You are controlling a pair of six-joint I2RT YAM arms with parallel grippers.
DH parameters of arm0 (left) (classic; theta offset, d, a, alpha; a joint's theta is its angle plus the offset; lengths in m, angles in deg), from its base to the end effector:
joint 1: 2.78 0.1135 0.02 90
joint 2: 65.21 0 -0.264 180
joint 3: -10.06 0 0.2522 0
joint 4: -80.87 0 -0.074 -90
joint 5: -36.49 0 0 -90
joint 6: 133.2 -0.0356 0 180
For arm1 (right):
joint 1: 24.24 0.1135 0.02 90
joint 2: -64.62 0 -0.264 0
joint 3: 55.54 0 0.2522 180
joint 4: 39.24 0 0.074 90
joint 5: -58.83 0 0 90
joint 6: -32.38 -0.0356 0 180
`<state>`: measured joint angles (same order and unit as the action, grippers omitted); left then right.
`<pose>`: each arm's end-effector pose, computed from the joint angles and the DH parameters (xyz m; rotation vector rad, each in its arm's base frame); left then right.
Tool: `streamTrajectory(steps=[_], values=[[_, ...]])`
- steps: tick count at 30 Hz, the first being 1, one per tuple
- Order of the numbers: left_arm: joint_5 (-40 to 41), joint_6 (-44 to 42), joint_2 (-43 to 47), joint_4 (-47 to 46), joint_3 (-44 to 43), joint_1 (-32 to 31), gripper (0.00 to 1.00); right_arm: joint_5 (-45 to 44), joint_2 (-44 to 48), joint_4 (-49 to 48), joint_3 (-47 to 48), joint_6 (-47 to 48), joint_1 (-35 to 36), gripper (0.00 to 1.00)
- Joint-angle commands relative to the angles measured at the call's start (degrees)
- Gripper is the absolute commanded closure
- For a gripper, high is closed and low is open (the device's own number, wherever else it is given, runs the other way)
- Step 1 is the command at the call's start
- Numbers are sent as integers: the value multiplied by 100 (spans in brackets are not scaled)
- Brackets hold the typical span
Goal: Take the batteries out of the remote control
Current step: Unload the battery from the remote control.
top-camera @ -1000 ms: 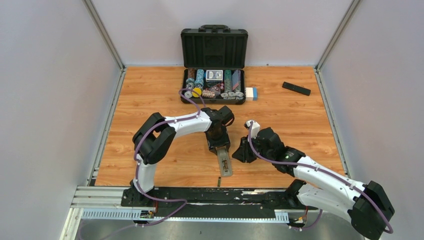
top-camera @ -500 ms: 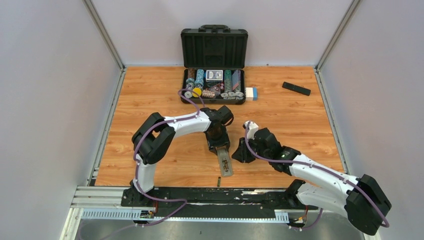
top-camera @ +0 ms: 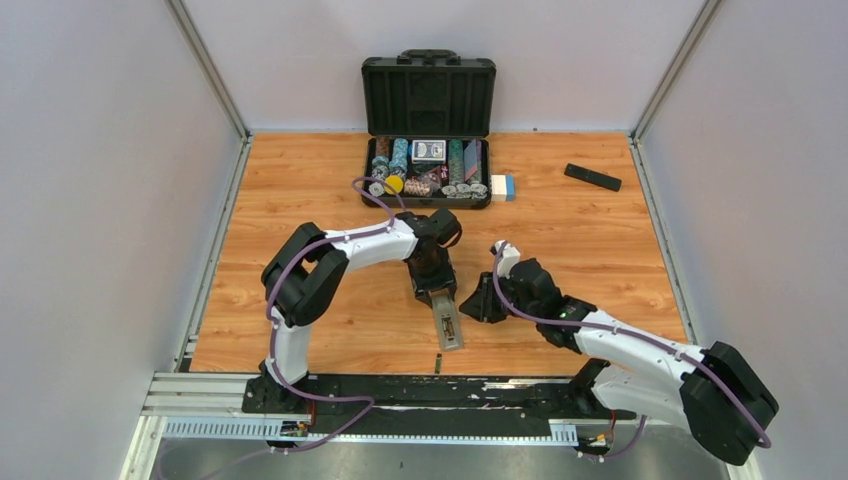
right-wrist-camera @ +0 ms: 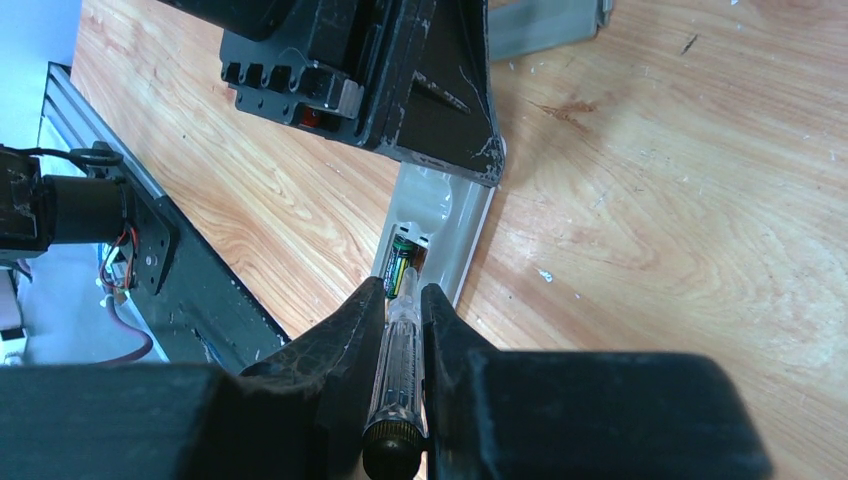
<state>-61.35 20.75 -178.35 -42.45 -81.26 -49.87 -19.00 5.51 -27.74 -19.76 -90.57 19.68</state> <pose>0.2549 -0.2814 0.1554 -0.4357 3.0869 -0.3797 0.1427 0.1478 0.1780 -0.3529 2.3137 0.9541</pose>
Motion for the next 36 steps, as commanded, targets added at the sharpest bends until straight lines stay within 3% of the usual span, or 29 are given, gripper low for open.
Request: streamTrajectory(steps=[1, 17, 25, 32, 36], values=[[908, -164, -141, -843, 110, 332, 89, -14, -217, 80, 16, -178, 14, 100], [1132, -532, -256, -983, -61, 569, 89, 739, -1168, 189, 454, -290, -293, 100], [1340, -853, -296, -1013, -111, 598, 90, 1350, -1683, -682, 222, -760, -513, 100], [1347, -892, -292, -1063, -78, 672, 90, 1555, -1636, -987, 155, -708, -544, 100], [1394, -901, -288, -1084, -60, 689, 90, 1420, -1550, -673, 208, -583, -543, 100]])
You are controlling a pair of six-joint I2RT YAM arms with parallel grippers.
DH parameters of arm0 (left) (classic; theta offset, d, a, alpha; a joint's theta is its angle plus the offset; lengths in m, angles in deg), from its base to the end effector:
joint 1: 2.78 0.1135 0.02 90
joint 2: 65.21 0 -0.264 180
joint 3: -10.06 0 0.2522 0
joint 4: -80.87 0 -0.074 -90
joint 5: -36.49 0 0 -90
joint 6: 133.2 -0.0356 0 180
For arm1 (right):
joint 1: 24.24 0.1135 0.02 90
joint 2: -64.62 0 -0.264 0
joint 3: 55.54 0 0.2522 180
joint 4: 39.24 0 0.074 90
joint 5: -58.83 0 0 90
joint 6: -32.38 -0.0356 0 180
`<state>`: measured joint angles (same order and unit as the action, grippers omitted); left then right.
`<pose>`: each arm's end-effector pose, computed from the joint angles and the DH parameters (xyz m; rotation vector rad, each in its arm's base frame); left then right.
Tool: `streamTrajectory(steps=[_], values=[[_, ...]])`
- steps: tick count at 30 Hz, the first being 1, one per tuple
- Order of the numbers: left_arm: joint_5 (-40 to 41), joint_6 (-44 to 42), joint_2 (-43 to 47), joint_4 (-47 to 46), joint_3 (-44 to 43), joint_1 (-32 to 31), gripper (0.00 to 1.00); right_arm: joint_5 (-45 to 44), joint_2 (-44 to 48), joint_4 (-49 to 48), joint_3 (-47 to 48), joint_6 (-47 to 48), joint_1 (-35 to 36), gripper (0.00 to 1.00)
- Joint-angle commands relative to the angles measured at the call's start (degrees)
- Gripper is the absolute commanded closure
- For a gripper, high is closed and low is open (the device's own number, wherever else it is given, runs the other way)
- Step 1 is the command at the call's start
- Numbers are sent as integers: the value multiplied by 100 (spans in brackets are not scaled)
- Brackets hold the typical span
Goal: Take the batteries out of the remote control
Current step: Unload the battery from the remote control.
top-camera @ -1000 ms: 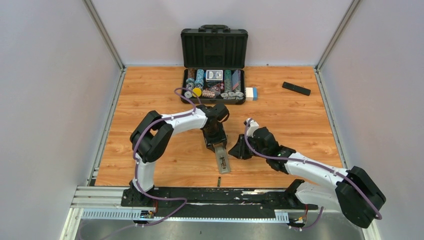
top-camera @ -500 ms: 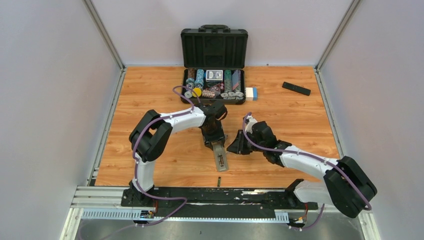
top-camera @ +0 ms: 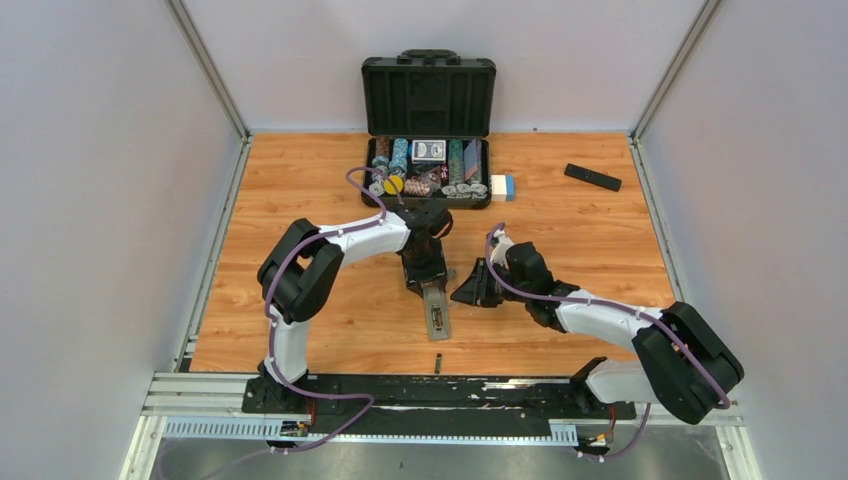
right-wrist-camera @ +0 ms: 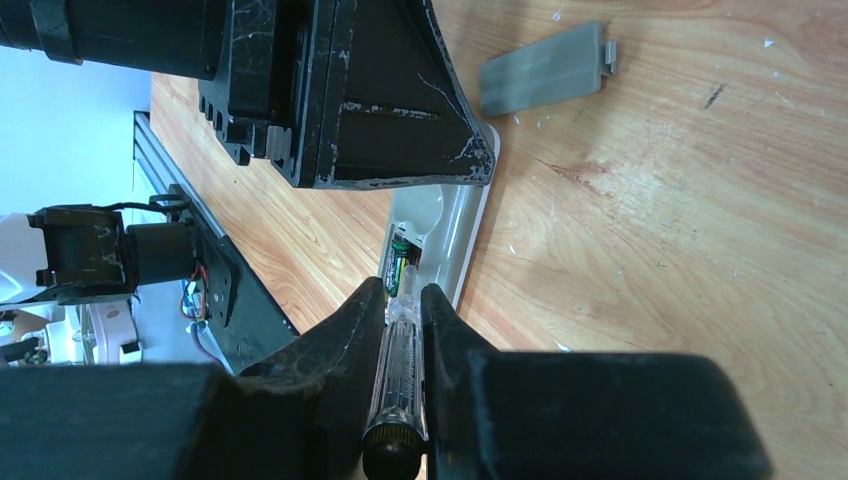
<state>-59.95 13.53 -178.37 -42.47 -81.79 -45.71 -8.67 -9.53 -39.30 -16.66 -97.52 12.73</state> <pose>0.2767 -0.2628 0.1576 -0.3509 3.0510 -0.3587 0.1845 0.1559 0.1602 -0.1841 2.3815 1.1357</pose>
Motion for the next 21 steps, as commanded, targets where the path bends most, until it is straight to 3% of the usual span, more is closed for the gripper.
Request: streamTrajectory(steps=[1, 5, 13, 21], values=[[1273, -194, -279, -1079, -5, 277, 90, 326, -28, 647, -40, 231, 160, 100], [1318, -231, -255, -1074, -16, 277, 90, 140, 161, 1332, 195, 762, 169, 100], [1312, -211, -254, -1108, -2, 277, 90, 627, 144, 1350, 228, 880, 226, 100], [1241, -194, -241, -1171, 81, 277, 90, 856, -155, 347, -82, 402, 251, 100]])
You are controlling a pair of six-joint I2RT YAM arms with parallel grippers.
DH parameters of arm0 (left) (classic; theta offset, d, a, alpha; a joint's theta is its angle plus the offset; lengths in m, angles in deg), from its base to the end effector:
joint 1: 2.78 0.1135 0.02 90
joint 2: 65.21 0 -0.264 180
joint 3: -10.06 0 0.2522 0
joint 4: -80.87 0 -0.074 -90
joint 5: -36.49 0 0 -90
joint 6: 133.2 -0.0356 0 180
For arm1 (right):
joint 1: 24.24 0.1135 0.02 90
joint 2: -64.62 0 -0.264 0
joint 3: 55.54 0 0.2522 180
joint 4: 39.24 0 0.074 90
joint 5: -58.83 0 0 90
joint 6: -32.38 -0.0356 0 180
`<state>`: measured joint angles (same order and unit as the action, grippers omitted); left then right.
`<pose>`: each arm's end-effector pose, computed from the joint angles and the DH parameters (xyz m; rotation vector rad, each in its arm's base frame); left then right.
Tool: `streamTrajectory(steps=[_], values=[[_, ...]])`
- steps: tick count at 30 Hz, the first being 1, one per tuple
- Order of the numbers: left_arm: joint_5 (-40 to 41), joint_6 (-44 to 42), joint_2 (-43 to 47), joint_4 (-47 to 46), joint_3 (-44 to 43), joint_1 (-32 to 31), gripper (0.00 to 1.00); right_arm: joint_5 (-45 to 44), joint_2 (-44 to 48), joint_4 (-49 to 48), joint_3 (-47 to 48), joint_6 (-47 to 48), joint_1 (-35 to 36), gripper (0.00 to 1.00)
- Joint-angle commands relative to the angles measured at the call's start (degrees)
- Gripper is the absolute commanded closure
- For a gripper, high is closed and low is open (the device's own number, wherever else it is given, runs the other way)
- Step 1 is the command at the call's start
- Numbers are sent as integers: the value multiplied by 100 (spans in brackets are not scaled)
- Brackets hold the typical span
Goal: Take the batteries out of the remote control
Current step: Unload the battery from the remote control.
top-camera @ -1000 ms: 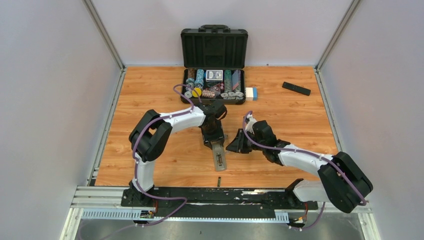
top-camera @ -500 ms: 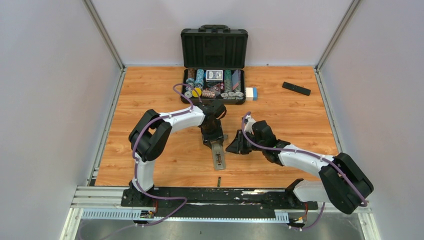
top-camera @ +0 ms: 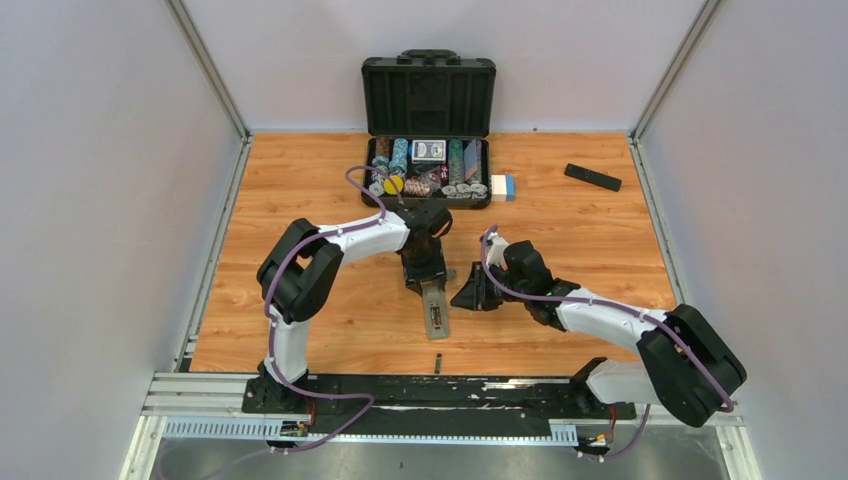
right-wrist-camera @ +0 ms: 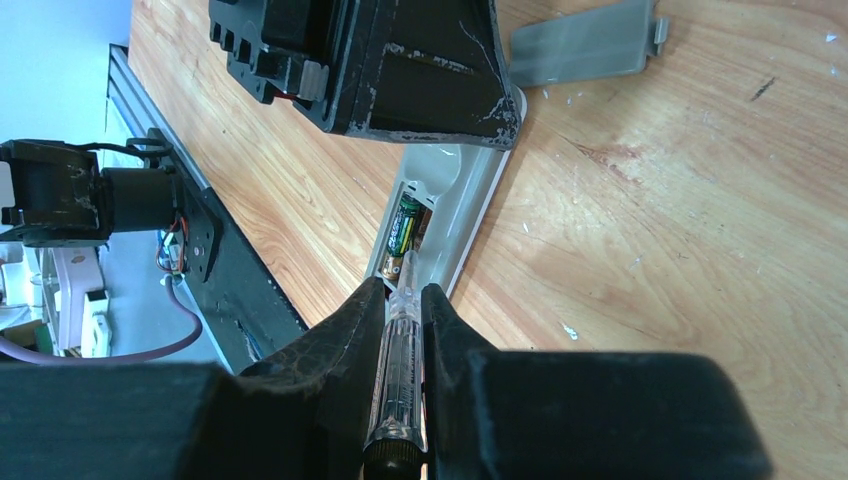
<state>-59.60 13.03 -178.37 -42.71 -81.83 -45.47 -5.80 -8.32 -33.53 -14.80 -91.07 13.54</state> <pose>0.2784 -0.2619 0.1579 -0.3435 3.0426 -0.3568 0.1801 0.1589 0.1663 -0.3555 2.3955 1.1256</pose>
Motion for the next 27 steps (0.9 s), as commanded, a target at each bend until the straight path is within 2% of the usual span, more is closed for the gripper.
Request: streamTrajectory(steps=[1, 6, 15, 22, 27], values=[[1187, -130, -236, -1170, 108, 253, 90, 599, -285, -366, -297, -264, 176, 100], [1145, -120, -232, -1228, 205, 253, 91, 741, -229, -274, -201, -152, 167, 100], [1357, -308, -232, -1135, 70, 253, 91, 314, 155, 1094, 207, 184, 151, 100], [1317, -338, -254, -1122, 108, 253, 91, 279, -53, 862, 153, 3, 157, 100], [1240, -248, -199, -1231, 297, 248, 91, 82, -141, 61, -116, -448, 145, 100]])
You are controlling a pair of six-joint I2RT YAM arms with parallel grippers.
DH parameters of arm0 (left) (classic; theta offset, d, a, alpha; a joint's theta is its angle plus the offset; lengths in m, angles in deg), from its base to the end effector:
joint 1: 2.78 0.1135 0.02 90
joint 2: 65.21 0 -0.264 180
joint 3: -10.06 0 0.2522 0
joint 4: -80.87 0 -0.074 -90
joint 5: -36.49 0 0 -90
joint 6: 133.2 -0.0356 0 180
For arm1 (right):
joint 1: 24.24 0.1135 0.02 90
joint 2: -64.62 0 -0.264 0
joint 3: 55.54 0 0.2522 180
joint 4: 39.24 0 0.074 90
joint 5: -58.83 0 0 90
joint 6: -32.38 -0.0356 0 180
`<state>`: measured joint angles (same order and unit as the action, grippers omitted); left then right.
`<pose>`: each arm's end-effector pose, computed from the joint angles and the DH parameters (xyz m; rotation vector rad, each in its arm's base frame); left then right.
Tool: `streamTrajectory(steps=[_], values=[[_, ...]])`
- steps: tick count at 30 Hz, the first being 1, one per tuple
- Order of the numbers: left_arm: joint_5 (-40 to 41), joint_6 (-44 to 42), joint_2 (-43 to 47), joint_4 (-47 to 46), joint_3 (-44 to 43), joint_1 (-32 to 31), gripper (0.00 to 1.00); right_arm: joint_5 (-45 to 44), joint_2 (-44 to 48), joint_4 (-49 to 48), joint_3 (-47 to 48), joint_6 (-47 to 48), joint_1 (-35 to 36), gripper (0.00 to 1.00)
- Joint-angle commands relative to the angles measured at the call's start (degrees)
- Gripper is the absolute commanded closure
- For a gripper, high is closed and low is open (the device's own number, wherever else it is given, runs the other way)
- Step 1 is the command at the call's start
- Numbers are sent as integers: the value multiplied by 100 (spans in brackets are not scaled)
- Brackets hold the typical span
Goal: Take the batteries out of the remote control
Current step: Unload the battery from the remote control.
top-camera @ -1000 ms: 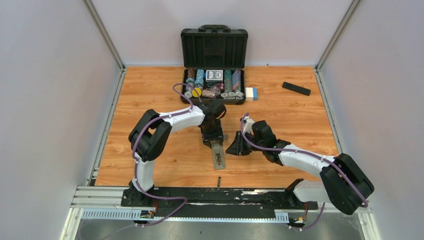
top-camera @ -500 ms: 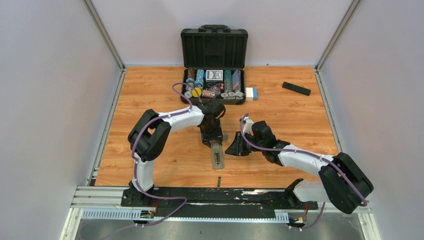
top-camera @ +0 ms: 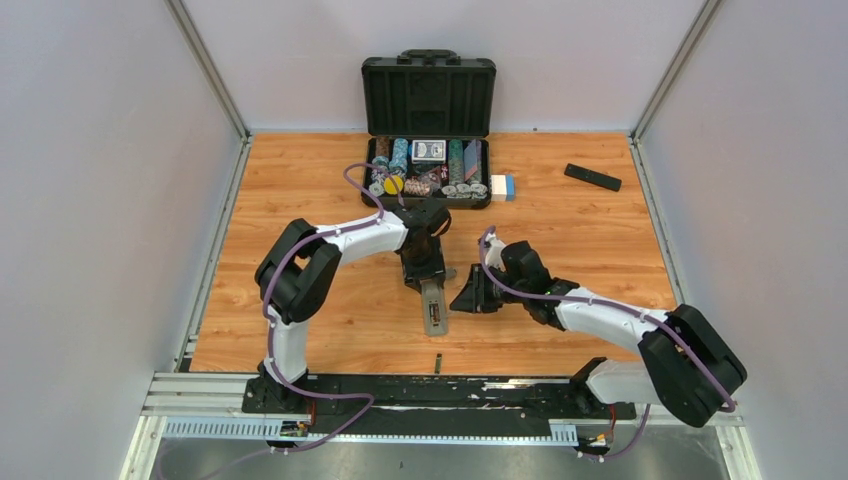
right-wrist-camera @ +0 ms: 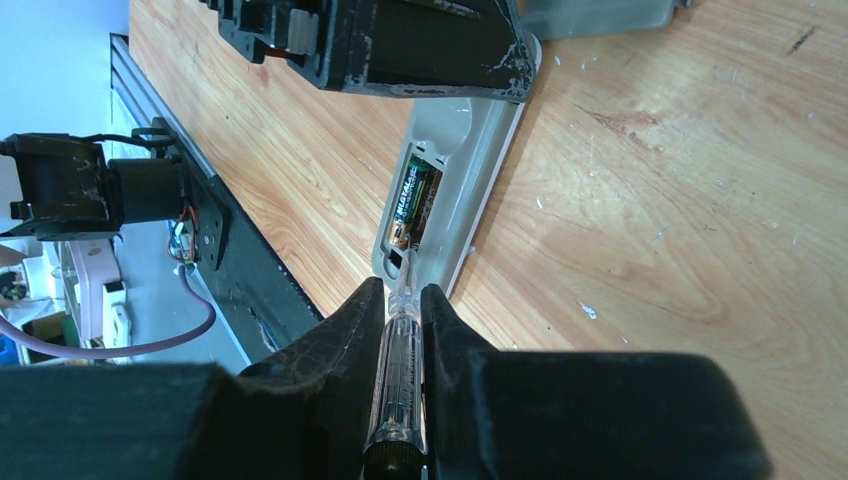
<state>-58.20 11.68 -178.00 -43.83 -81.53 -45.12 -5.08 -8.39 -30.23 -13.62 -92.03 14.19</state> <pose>0.2811 -0.2601 0.1592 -0.3160 3.0104 -0.3507 0.1782 0.1614 0.1675 -0.3509 2.4462 1.1367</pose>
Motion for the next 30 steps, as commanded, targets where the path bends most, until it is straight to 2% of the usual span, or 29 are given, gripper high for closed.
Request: streamTrajectory(steps=[1, 8, 17, 21, 30], values=[[1093, -101, -228, -1128, 312, 218, 91, -75, -60, -226, -226, -351, 84, 100], [1047, -59, -220, -1200, 461, 218, 91, -257, 249, -55, -134, -172, 9, 100], [1005, -34, -231, -1235, 522, 218, 91, -364, 193, -1126, -901, -1687, -15, 100], [1023, -39, -234, -1236, 565, 217, 91, -601, 363, -1156, -1078, -1874, -36, 100], [957, 14, -261, -1342, 738, 212, 91, -202, 110, -1821, -1233, -2117, -160, 100]])
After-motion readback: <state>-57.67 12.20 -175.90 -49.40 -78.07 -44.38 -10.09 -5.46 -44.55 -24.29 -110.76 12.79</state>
